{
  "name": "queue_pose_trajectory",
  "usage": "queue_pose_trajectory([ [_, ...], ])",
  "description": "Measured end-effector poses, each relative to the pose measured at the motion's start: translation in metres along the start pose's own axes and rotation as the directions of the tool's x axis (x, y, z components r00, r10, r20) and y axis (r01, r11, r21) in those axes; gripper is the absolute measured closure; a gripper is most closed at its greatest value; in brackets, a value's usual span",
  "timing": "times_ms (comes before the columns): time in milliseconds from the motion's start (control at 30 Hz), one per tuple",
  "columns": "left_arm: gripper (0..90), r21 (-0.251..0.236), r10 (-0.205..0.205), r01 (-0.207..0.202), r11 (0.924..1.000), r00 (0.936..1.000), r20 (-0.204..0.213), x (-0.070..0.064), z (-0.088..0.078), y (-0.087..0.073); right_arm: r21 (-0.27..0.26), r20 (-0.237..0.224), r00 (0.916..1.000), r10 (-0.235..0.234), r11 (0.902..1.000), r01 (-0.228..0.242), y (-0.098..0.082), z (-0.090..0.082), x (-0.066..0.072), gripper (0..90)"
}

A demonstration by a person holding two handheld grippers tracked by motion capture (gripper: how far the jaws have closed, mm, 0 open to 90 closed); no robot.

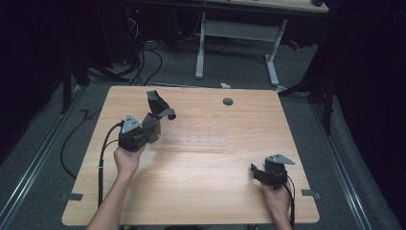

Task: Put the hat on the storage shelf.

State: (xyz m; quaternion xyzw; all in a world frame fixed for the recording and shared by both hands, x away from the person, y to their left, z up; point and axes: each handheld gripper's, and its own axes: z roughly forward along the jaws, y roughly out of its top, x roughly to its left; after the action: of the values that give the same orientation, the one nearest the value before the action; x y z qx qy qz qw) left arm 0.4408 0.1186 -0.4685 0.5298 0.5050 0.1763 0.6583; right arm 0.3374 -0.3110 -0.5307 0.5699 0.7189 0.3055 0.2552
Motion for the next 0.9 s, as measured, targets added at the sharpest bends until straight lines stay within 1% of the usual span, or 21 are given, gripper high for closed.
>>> queue_pose_trajectory([
  [133, 83.8, 0.022, 0.017, -0.017, 0.9996, 0.9999, -0.003, 0.0, -0.004, -0.004, 0.002, -0.002, 1.0, -0.001, 1.0, 0.001, 0.0, 0.0, 0.0, 37.3],
  [200, 83.6, 0.034, 0.017, -0.017, 0.9993, 0.9998, -0.007, 0.001, -0.004, -0.006, 0.002, -0.002, 1.0, -0.001, 1.0, 0.001, 0.0, 0.0, 0.0, 37.2],
  [233, 83.5, 0.032, 0.016, -0.016, 0.9994, 0.9999, -0.006, 0.001, -0.004, -0.006, 0.003, -0.002, 1.0, -0.001, 1.0, 0.001, 0.0, 0.0, 0.0, 37.2],
  [333, 82.3, 0.04, -0.003, 0.003, 0.9992, 1.0, -0.009, 0.002, -0.005, -0.008, 0.002, -0.002, 1.0, 0.001, 1.0, -0.001, 0.0, 0.0, 0.001, 37.1],
  [400, 80.5, 0.054, -0.01, 0.011, 0.9985, 0.9999, -0.009, 0.003, -0.005, -0.011, 0.003, -0.002, 1.0, 0.001, 1.0, -0.001, 0.0, 0.0, 0.001, 37.1],
  [433, 80.3, 0.063, -0.007, 0.008, 0.998, 0.9999, -0.014, 0.004, -0.005, -0.013, 0.004, -0.003, 1.0, 0.001, 1.0, -0.001, 0.0, 0.0, 0.001, 37.1],
  [500, 78.9, 0.064, -0.016, 0.017, 0.9978, 0.9997, -0.018, 0.005, -0.005, -0.014, 0.002, -0.002, 1.0, 0.001, 1.0, -0.001, 0.0, 0.0, 0.001, 37.1],
  [533, 78.0, 0.063, -0.027, 0.028, 0.9976, 0.9994, -0.02, 0.005, -0.005, -0.014, 0.003, -0.002, 1.0, 0.001, 1.0, -0.001, 0.0, 0.0, 0.001, 37.1],
  [600, 73.8, 0.062, -0.036, 0.038, 0.9973, 0.9988, -0.032, 0.007, -0.006, -0.015, 0.003, -0.003, 1.0, 0.001, 1.0, -0.001, 0.0, 0.0, 0.001, 37.1],
  [633, 70.5, 0.072, -0.042, 0.045, 0.9964, 0.9983, -0.04, 0.008, -0.007, -0.015, 0.002, -0.002, 1.0, 0.001, 1.0, -0.001, 0.0, 0.0, 0.001, 37.1],
  [700, 59.7, 0.08, -0.045, 0.049, 0.9956, 0.9974, -0.056, 0.009, -0.008, -0.013, 0.003, -0.003, 1.0, 0.001, 1.0, -0.001, 0.0, 0.0, 0.001, 37.1],
  [800, 49.1, 0.07, -0.041, 0.046, 0.9965, 0.9966, -0.071, 0.011, -0.011, -0.011, 0.002, -0.003, 1.0, 0.001, 1.0, -0.001, 0.0, 0.0, 0.001, 37.1],
  [867, 45.1, 0.055, -0.04, 0.044, 0.9975, 0.9964, -0.075, 0.012, -0.015, -0.011, 0.002, -0.003, 1.0, 0.001, 1.0, -0.001, 0.0, 0.0, 0.001, 37.1],
  [900, 43.6, 0.049, -0.048, 0.052, 0.9975, 0.9959, -0.077, 0.013, -0.018, -0.012, 0.002, -0.003, 1.0, 0.001, 1.0, -0.001, 0.0, 0.0, 0.001, 37.1],
])
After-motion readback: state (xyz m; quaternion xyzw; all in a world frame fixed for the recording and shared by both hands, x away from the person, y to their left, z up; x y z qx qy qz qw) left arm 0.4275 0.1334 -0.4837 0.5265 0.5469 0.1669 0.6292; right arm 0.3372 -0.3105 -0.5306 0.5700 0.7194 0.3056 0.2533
